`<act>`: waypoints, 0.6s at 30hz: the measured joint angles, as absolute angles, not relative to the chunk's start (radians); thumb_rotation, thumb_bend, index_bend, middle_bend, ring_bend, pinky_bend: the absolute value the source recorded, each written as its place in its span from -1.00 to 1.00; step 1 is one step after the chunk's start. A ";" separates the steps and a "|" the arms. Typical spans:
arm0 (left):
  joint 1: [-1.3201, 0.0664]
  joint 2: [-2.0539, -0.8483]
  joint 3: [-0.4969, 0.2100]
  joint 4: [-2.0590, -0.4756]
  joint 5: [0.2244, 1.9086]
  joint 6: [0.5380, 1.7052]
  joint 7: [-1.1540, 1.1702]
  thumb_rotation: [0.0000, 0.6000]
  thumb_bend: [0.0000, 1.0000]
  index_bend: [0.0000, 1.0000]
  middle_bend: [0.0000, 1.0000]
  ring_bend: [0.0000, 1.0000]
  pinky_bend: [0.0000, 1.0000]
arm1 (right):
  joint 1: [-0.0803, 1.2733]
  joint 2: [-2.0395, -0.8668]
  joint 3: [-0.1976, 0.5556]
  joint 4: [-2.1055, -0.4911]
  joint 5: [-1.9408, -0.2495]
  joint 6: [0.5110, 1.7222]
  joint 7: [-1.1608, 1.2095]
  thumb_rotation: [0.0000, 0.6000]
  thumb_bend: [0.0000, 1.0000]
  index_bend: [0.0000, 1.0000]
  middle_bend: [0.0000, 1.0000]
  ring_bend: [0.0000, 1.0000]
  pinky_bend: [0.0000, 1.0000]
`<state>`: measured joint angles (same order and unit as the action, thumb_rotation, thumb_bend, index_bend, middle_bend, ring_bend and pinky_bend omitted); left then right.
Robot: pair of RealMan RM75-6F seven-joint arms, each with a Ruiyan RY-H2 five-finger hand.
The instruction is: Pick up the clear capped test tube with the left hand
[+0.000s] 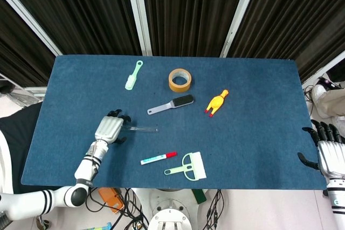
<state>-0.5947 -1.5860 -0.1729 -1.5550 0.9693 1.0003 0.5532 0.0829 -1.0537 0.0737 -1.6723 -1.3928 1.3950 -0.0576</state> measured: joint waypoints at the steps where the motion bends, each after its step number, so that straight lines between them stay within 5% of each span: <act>1: -0.600 -1.593 -0.173 -1.551 0.967 1.002 0.555 1.00 -0.56 -0.34 -0.23 -0.75 -0.68 | 0.083 -1.054 0.074 -1.672 -1.392 1.394 -0.058 1.00 -0.29 -0.39 -0.73 -0.78 -0.85; 18: -0.688 -1.649 -0.178 -1.516 0.893 0.995 0.626 1.00 -0.54 -0.20 -0.11 -0.68 -0.68 | 0.086 -1.053 0.075 -1.673 -1.387 1.390 -0.058 1.00 -0.29 -0.39 -0.73 -0.78 -0.85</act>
<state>-0.6879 -1.6491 -0.1785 -1.5157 0.8927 0.9945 0.6255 0.0862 -1.0528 0.0752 -1.6726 -1.3873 1.3896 -0.0577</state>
